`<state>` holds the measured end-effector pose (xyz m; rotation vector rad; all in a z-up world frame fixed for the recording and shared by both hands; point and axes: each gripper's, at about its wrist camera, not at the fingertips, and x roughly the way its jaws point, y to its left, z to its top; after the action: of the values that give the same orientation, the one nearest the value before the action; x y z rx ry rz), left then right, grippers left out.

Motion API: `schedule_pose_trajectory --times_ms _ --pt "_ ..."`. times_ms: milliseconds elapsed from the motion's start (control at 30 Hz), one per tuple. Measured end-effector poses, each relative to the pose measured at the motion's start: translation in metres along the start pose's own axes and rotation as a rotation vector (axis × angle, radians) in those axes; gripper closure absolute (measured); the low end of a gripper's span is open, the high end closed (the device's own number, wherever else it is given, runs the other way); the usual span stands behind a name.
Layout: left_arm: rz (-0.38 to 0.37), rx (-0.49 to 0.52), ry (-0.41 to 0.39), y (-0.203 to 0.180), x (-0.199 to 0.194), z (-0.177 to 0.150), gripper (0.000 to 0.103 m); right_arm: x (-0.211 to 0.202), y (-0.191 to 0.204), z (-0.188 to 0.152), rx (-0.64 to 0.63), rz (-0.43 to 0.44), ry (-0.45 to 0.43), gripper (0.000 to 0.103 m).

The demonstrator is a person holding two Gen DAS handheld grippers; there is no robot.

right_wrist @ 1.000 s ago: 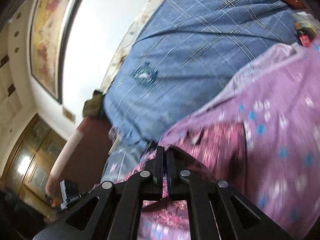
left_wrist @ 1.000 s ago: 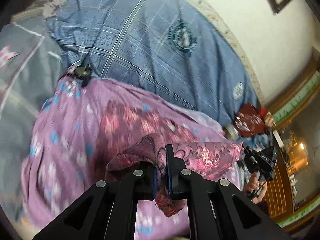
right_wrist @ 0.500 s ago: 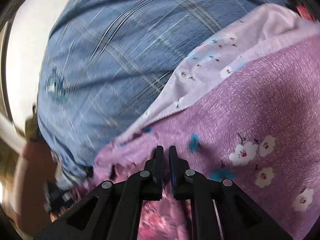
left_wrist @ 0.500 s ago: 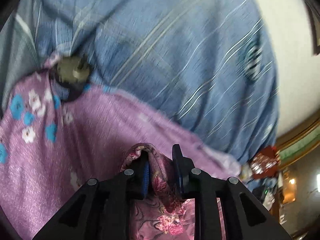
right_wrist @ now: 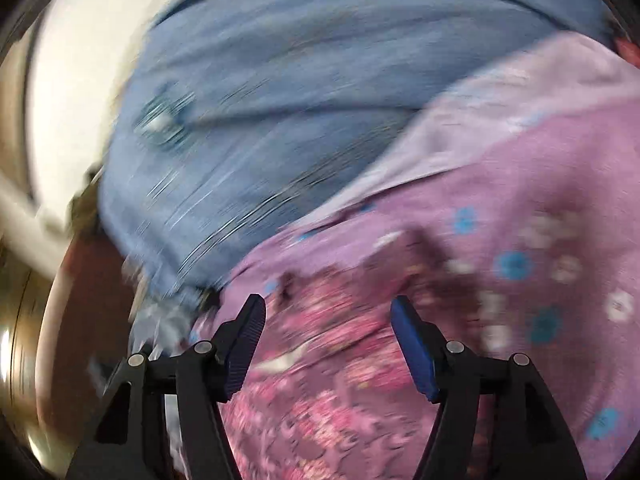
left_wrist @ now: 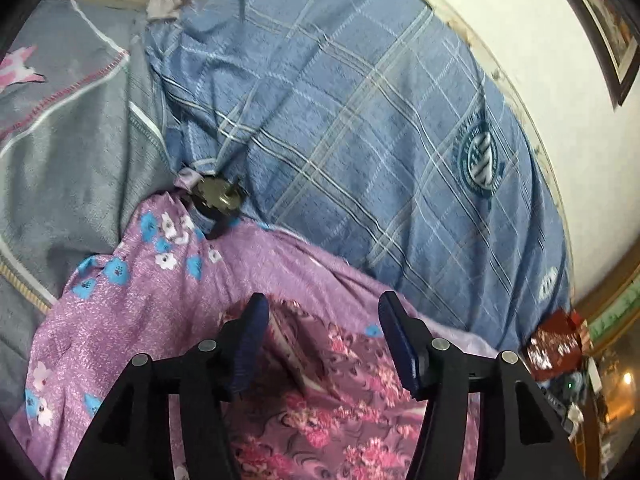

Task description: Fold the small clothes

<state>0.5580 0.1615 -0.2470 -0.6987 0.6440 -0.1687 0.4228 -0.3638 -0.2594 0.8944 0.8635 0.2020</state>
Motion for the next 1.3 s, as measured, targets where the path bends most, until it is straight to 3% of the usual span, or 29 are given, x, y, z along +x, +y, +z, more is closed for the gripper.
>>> schedule_pose_trajectory --times_ms 133,233,267,300,333,367,400,433,500,667,800,867,967,1033,1067,1133,1233,1300 --pt "0.072 -0.041 0.006 0.001 0.007 -0.009 0.044 0.021 -0.007 0.012 0.006 -0.059 0.005 0.035" --pt "0.094 -0.029 0.029 -0.006 0.021 -0.009 0.044 0.044 -0.009 0.021 -0.017 -0.111 0.029 0.042" --pt "0.096 -0.029 0.037 -0.006 0.029 -0.01 0.044 0.05 -0.01 0.021 -0.028 -0.122 0.025 0.057" --pt "0.089 -0.042 0.051 -0.005 0.037 -0.01 0.046 0.058 -0.012 0.022 -0.047 -0.133 0.042 0.081" --pt "0.076 -0.063 0.062 -0.004 0.045 -0.006 0.046 0.062 -0.015 0.02 -0.055 -0.144 0.053 0.092" --pt "0.062 -0.09 0.065 -0.002 0.051 -0.004 0.054 0.059 -0.016 0.018 -0.06 -0.133 0.042 0.091" --pt "0.057 -0.111 0.064 0.0 0.057 -0.002 0.073 0.054 -0.015 0.016 -0.067 -0.118 0.026 0.092" --pt "0.054 -0.133 0.065 0.003 0.065 0.001 0.08 0.047 -0.014 0.016 -0.073 -0.101 0.007 0.092" --pt "0.032 -0.164 0.048 0.006 0.071 0.004 0.082 0.022 -0.009 0.02 -0.069 -0.039 -0.068 0.099" --pt "0.041 -0.148 -0.009 0.005 0.076 0.008 0.072 -0.015 0.007 0.041 -0.066 0.051 -0.229 0.099" --pt "0.086 -0.143 -0.012 0.011 0.073 0.006 0.06 0.009 0.002 0.061 -0.02 0.01 -0.279 0.099" --pt "0.111 -0.15 -0.005 0.015 0.072 0.006 0.058 0.027 -0.009 0.066 0.002 -0.059 -0.276 0.099" --pt "0.153 -0.127 0.023 0.01 0.067 0.004 0.058 0.053 -0.033 0.066 0.058 -0.255 -0.244 0.089" --pt "0.196 -0.098 0.046 0.001 0.062 0.002 0.058 0.049 -0.038 0.065 0.1 -0.23 -0.22 0.08" --pt "0.215 -0.079 0.051 -0.005 0.057 0.0 0.058 0.043 -0.035 0.063 0.093 -0.214 -0.232 0.071" --pt "0.225 -0.046 0.067 -0.02 0.044 -0.008 0.058 0.029 -0.008 0.053 -0.016 -0.184 -0.255 0.067" --pt "0.243 0.002 0.129 -0.037 0.028 -0.029 0.058 0.033 0.056 0.019 -0.271 -0.083 -0.094 0.067" --pt "0.294 0.042 0.157 -0.046 0.018 -0.048 0.058 0.05 0.1 -0.022 -0.438 -0.028 0.067 0.067"
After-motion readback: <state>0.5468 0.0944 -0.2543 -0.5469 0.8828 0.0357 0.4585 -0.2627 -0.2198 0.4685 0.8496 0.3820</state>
